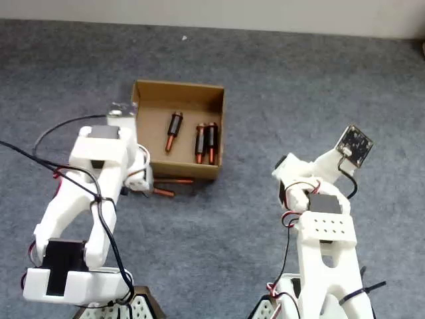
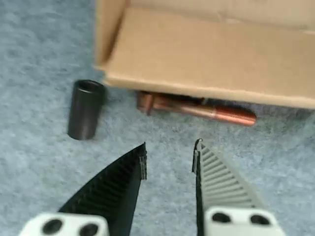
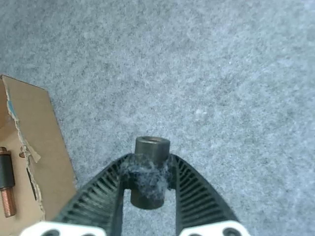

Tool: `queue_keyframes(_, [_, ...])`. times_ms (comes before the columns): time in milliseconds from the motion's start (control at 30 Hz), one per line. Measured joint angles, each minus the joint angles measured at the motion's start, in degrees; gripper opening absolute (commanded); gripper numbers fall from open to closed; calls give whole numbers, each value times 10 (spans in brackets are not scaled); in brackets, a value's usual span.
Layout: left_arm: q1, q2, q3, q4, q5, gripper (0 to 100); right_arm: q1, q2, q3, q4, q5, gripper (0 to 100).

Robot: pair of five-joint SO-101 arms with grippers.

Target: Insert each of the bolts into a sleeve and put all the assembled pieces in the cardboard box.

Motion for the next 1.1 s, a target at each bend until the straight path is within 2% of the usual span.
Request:
queue_keyframes(233, [25, 0, 16, -58, 152, 182, 0, 0, 0, 0, 0, 5])
queue_keyframes(333, [25, 2, 16, -72, 190, 182, 0, 0, 0, 0, 0, 5])
queue_keyframes(467, [29, 2, 38, -91, 200, 182, 0, 0, 0, 0, 0, 5])
queue_keyframes(700, [34, -1, 98, -171, 200, 182, 0, 0, 0, 0, 0, 5])
queue_keyframes(1100, [24, -2, 103, -188, 203, 182, 0, 0, 0, 0, 0, 5])
